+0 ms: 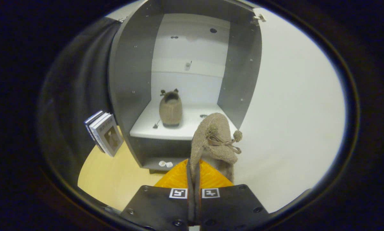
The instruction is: Open the shoe cabinet door, grab the shoes and put them into the shoe cabinet, then close the shoe cabinet door.
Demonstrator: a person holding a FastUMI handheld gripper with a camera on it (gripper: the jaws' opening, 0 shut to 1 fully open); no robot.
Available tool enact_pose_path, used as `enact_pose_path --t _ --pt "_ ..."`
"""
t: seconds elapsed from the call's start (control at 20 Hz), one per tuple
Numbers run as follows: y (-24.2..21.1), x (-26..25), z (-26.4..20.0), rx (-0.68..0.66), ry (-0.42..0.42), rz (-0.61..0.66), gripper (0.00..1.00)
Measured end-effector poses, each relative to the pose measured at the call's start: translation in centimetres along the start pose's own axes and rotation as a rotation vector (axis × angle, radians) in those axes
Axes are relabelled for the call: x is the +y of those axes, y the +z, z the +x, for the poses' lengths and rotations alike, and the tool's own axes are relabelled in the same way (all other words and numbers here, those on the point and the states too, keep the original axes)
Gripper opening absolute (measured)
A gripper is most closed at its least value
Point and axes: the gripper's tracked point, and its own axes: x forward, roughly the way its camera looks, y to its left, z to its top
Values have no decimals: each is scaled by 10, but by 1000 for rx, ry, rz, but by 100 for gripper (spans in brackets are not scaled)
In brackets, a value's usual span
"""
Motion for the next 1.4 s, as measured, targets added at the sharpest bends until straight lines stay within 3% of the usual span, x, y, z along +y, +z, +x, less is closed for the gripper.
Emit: enact_pose_path --t 0.4,0.7,1.4 --pt "98 -22 122 -103 33 -15 2" --pt "101 -26 213 -36 65 -19 2" --pt "91 4 250 5 133 -4 3"
